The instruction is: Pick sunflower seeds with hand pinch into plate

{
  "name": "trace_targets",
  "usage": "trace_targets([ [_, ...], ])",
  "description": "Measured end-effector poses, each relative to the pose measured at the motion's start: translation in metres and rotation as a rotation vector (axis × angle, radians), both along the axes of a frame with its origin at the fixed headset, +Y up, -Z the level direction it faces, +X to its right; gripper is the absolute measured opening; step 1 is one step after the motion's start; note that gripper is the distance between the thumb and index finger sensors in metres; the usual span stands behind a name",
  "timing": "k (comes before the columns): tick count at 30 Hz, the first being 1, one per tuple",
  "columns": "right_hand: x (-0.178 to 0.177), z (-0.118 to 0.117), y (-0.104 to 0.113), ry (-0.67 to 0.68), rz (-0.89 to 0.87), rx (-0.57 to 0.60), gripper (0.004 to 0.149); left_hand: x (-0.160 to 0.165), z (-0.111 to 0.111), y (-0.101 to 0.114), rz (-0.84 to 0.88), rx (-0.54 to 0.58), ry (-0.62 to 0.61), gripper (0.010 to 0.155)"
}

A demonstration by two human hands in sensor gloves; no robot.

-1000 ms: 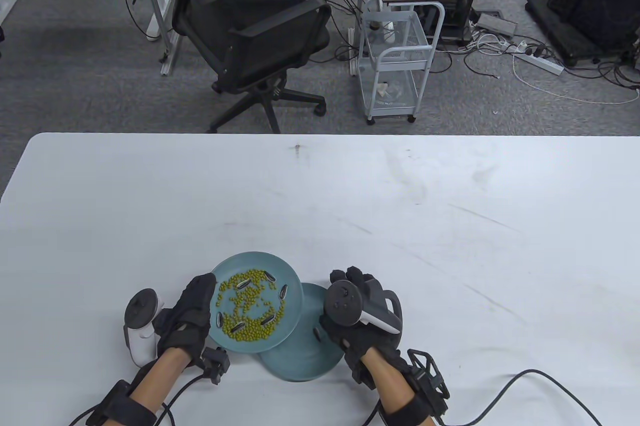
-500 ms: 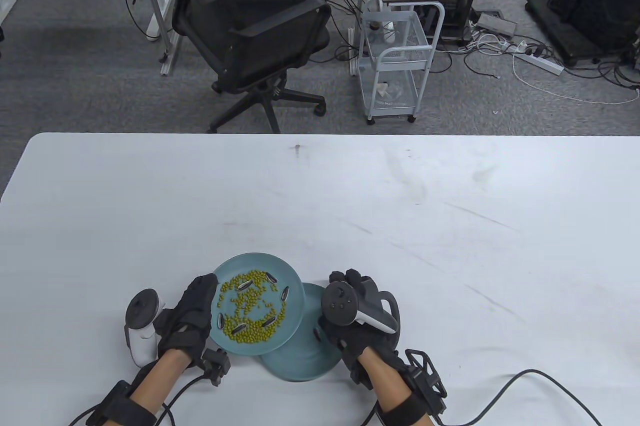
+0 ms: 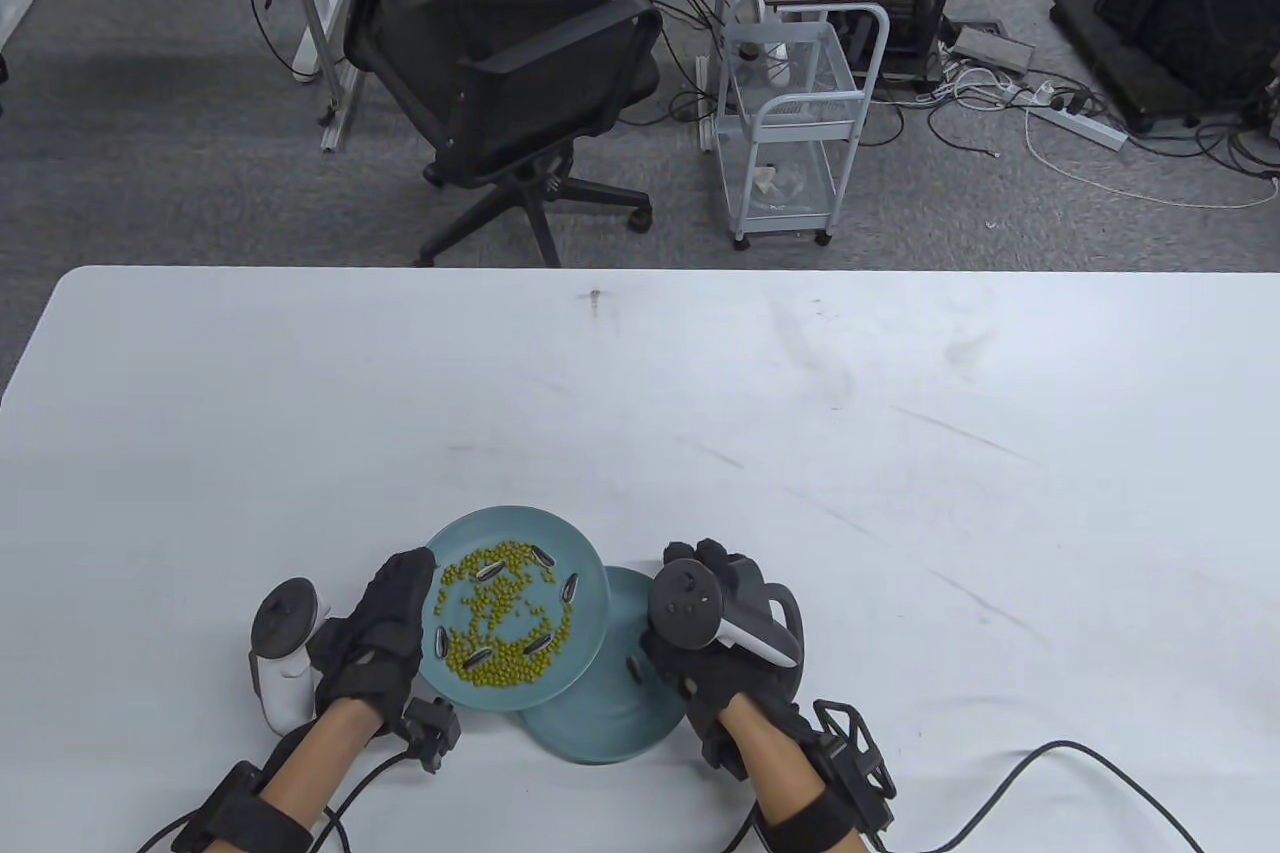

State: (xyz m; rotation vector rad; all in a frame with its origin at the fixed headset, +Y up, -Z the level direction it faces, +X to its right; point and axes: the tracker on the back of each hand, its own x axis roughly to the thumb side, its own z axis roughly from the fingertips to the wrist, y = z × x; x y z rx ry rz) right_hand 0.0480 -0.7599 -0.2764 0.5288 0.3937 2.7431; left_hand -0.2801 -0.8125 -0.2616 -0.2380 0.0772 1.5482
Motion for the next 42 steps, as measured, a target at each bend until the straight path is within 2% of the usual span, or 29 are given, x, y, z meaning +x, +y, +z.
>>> trace_targets([
  [16, 0.01, 0.0, 0.011, -0.054, -0.053, 0.018, 0.036, 0.001, 0.0, 0.0, 0.003, 0.0, -0.008, 0.048],
  [22, 0.017, 0.002, 0.035, -0.104, -0.14, 0.074, 0.036, 0.001, 0.0, -0.001, 0.0, -0.012, 0.002, 0.048],
  [26, 0.013, 0.004, 0.052, -0.089, -0.152, 0.107, 0.037, 0.0, 0.0, 0.0, 0.005, -0.008, 0.001, 0.048],
  [30, -0.001, 0.005, 0.073, -0.044, -0.169, 0.129, 0.037, 0.001, 0.0, 0.0, 0.011, -0.006, -0.005, 0.048],
  [36, -0.041, 0.006, 0.106, 0.063, -0.166, 0.149, 0.038, 0.001, 0.0, 0.001, 0.016, 0.002, -0.021, 0.048],
  [39, -0.065, 0.006, 0.116, 0.111, -0.185, 0.163, 0.038, 0.001, 0.0, 0.001, 0.014, 0.01, -0.029, 0.048],
  [42, -0.093, 0.005, 0.121, 0.177, -0.194, 0.129, 0.037, 0.002, 0.001, 0.0, 0.023, 0.011, -0.033, 0.048],
])
